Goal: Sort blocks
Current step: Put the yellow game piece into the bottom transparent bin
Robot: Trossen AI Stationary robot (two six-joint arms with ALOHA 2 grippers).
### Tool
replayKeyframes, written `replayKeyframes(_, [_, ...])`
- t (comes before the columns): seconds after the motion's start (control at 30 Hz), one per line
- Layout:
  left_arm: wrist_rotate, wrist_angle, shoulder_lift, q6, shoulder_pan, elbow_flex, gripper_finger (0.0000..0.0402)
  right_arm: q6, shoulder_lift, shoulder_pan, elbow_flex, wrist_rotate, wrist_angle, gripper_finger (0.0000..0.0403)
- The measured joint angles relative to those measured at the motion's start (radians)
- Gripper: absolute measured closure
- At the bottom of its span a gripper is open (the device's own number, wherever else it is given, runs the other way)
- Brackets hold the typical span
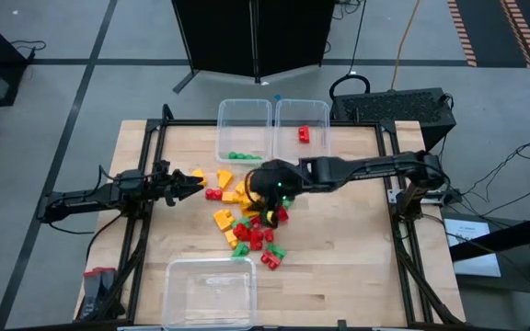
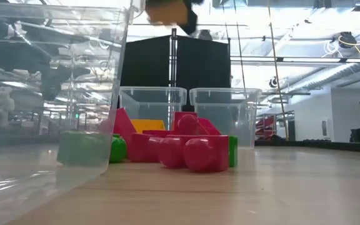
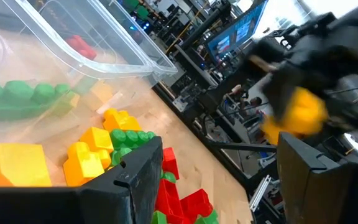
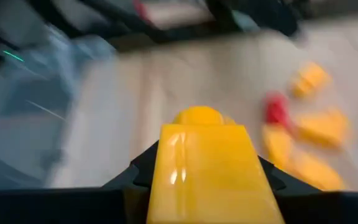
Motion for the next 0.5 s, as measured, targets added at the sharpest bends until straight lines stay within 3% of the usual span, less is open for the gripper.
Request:
replayKeyframes(0.1, [0.001, 0.001, 0.000, 0.000, 0.000, 0.000, 0.0191, 0.002, 0.036, 0.028, 0.001, -0.053, 0.175, 0.0283])
replayKeyframes(0.5, [0.036, -0.003, 0.007, 0.003, 0.000, 0.000, 0.0191, 0.012, 0.170, 0.148, -0.001, -0.213, 0.492, 0.0283])
